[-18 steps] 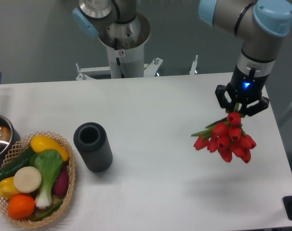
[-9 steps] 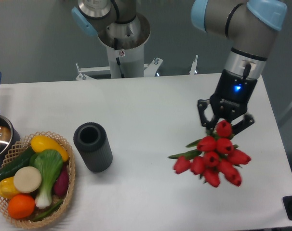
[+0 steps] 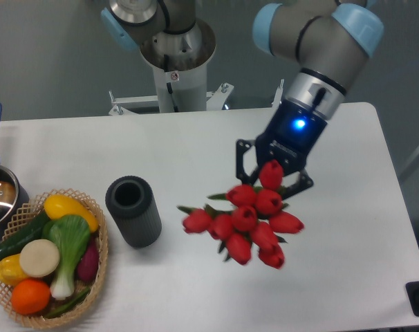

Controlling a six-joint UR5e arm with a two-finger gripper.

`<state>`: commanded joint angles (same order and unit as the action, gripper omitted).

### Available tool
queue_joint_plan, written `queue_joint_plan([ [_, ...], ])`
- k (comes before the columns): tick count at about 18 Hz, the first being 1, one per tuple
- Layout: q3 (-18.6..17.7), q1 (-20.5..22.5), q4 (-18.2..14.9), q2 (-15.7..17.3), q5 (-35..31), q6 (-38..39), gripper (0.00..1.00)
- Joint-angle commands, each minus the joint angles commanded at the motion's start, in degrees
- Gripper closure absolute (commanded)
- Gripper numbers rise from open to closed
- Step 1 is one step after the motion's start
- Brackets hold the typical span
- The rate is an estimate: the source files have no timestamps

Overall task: Insert the flowers into the vase
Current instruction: 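Lift the held red tulip bunch and swing it toward the grey vase, then position the tulip stems above the vase opening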

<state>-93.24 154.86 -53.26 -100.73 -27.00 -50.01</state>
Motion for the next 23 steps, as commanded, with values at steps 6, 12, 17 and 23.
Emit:
queue_joint_plan([
  [6,-4.92,-2.62,3.14,3.09,5.12,-0.35,1.00],
  [12,-5.98,-6.50,3.87,3.70,6.69,-0.18,0.99],
  [17,-6.95,-8.00,3.87,5.02,8.19,-0.09,0.97],
  [23,-8.00,-8.26,4.13,4.76,8.11,-0.97,0.95],
])
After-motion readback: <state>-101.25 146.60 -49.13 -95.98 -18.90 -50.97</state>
